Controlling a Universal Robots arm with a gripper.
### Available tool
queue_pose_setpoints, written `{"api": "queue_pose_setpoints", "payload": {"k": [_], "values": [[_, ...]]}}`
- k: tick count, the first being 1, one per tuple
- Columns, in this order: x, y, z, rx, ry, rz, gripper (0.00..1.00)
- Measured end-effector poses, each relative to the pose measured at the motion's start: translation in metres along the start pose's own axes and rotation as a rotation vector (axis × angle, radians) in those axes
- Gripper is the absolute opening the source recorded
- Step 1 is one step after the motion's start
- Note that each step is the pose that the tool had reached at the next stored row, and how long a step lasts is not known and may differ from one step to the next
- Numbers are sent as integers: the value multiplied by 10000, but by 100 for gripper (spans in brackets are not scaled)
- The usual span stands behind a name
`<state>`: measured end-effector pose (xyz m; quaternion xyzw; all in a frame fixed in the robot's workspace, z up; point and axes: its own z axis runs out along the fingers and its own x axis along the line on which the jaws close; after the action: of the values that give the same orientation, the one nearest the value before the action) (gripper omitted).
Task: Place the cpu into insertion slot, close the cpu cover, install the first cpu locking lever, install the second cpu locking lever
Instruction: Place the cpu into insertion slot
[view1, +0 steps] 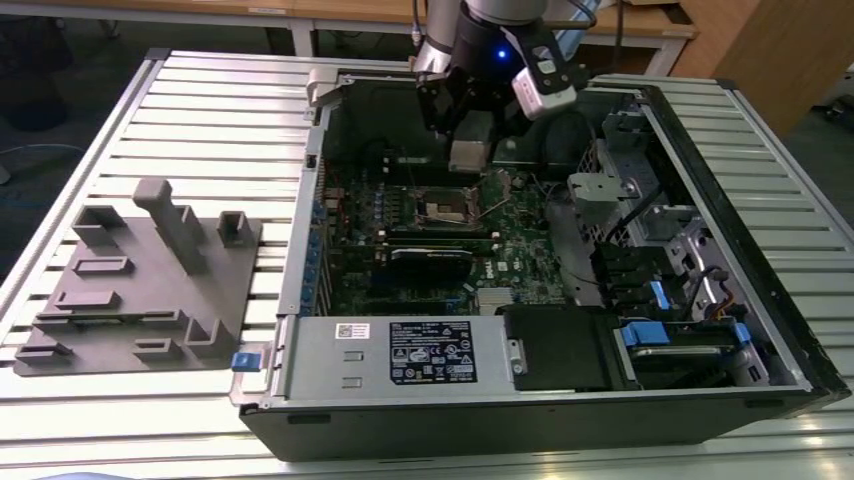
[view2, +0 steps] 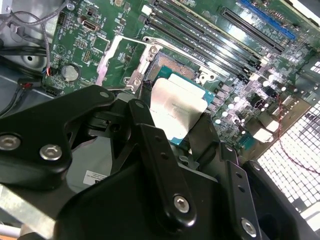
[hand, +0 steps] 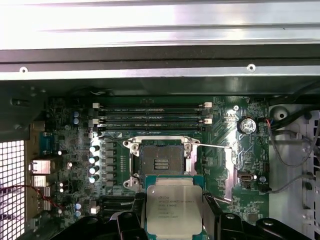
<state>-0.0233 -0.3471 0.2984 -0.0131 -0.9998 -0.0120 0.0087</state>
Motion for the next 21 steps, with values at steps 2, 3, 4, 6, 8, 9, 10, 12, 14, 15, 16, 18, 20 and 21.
{"api": "queue_pose_setpoints", "payload": {"k": [2,3,4,6,8,9,10,12,14,15,16,18,20,21], "values": [[0,0,15,0,0,0,54],[0,-1,25,0,-2,0,54],[-1,-1,35,0,-4,1,54],[-1,-1,58,1,-9,-1,54],[-1,-2,79,0,-15,-1,54],[-1,-2,87,-1,-17,0,54],[-1,-2,92,-1,-19,-1,54],[-1,-2,92,2,-18,-1,54],[-1,-2,95,1,-18,0,54],[0,-2,98,-2,-20,0,54],[3,-2,101,-2,-21,2,54],[14,-3,108,-1,-27,-1,54],[34,-4,118,-1,-38,-1,54],[46,-4,123,-2,-44,-1,54]]}}
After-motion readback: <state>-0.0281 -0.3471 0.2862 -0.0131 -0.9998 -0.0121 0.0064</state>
